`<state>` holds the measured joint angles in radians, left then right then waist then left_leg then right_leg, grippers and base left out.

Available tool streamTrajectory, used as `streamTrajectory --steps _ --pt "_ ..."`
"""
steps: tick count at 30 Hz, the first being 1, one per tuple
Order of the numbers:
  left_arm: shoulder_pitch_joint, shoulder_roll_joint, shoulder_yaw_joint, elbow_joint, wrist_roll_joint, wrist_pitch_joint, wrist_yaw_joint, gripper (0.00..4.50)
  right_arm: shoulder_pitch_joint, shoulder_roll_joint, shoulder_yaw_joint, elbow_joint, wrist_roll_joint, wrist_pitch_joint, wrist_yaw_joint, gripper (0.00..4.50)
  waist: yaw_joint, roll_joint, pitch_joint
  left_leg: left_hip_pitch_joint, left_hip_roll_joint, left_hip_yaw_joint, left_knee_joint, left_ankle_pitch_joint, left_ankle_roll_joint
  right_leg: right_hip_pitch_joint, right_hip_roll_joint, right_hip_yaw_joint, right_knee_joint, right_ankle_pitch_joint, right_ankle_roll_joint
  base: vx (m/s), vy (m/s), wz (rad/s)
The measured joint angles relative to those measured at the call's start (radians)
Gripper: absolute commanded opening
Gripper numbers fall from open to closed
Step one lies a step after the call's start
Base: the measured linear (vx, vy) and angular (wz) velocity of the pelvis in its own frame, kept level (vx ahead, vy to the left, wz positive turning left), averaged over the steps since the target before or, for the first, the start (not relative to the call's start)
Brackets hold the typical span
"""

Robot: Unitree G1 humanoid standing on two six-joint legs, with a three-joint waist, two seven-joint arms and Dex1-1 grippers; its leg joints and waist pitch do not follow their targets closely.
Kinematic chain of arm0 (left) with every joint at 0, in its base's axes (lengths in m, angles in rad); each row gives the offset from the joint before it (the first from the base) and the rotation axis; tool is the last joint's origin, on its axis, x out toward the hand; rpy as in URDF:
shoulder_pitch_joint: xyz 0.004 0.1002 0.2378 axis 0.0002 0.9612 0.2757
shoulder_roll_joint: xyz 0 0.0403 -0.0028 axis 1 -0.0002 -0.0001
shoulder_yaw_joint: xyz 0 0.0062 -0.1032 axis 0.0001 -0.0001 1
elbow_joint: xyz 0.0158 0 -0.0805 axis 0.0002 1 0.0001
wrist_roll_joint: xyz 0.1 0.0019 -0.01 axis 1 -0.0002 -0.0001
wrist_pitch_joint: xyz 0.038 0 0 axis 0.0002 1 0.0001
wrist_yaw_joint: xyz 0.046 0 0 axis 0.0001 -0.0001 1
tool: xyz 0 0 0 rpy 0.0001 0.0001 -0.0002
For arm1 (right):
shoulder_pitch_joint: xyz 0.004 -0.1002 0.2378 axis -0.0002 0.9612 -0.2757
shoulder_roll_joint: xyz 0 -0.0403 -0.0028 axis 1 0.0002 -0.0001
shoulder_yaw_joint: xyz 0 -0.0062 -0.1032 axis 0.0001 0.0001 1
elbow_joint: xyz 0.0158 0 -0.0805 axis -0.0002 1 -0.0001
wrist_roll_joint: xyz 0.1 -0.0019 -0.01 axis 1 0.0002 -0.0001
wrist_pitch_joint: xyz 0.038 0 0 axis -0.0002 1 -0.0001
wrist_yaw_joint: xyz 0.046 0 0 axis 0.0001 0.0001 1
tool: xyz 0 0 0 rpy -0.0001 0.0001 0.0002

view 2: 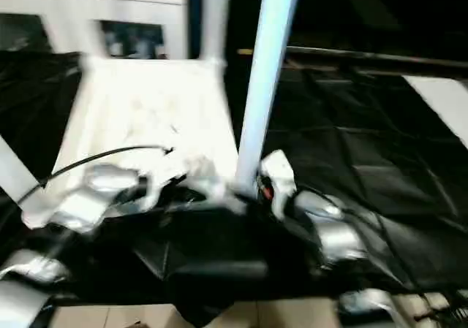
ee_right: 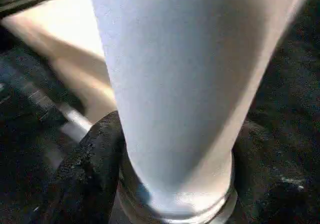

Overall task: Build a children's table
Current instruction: Rotate leg to tighten

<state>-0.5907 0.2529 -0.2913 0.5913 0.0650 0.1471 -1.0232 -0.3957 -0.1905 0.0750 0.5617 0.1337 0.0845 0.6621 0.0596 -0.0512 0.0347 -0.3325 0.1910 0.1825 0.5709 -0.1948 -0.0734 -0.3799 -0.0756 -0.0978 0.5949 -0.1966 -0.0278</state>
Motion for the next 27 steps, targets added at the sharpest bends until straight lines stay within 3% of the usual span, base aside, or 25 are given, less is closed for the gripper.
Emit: streamTrajectory --steps 4,5,13,17,21,27 --pt "-0.013 -0.062 0.004 0.019 0.023 0.024 0.103 0.00 -0.020 0.073 -0.031 0.011 -0.030 0.022 -0.195 2.69 -0.006 -0.004 -0.002 0.000 0.000 0.000 -0.002 0.000 0.000 0.000 0.000 0.000 0.000 0.001 0.000 0.000 0.000 0.00" --pt "-0.015 -0.067 0.004 0.021 0.028 0.024 0.115 0.00 -0.029 0.080 -0.031 0.021 -0.043 0.015 -0.213 3.04 -0.006 -0.004 -0.002 0.000 0.000 0.000 -0.002 0.000 0.000 -0.001 0.000 0.000 0.000 0.001 0.000 0.000 0.000 0.00" --pt "-0.029 -0.084 0.003 0.036 0.030 0.020 0.111 0.00 -0.045 0.077 -0.031 0.064 -0.074 -0.052 -0.208 3.66 0.001 -0.003 -0.002 -0.001 0.000 0.001 -0.005 -0.001 0.001 -0.003 0.000 0.000 -0.001 0.003 -0.003 0.000 0.000 0.00" --pt "-0.027 -0.063 0.001 0.027 0.023 0.008 0.052 0.00 -0.040 0.019 -0.017 0.047 -0.059 -0.053 -0.063 3.66 0.002 -0.003 -0.001 -0.003 0.000 0.001 -0.006 -0.002 0.001 -0.004 0.000 0.000 -0.001 0.002 -0.002 0.000 0.000 0.00" --pt "0.006 -0.005 -0.004 -0.024 -0.020 -0.001 -0.074 0.00 -0.001 -0.092 0.044 -0.019 -0.037 -0.078 0.177 3.66 0.007 -0.003 0.000 -0.006 0.000 0.001 -0.006 -0.002 0.004 -0.005 0.000 -0.001 0.000 -0.001 -0.002 0.000 0.000 0.00" --pt "0.036 0.075 -0.024 -0.083 -0.056 -0.001 -0.233 0.00 0.036 -0.178 0.088 -0.087 0.016 -0.077 0.415 3.66 0.024 -0.005 0.002 -0.006 0.000 0.001 -0.005 -0.003 0.004 -0.005 0.000 -0.001 0.000 -0.001 -0.003 0.000 0.000 0.00"
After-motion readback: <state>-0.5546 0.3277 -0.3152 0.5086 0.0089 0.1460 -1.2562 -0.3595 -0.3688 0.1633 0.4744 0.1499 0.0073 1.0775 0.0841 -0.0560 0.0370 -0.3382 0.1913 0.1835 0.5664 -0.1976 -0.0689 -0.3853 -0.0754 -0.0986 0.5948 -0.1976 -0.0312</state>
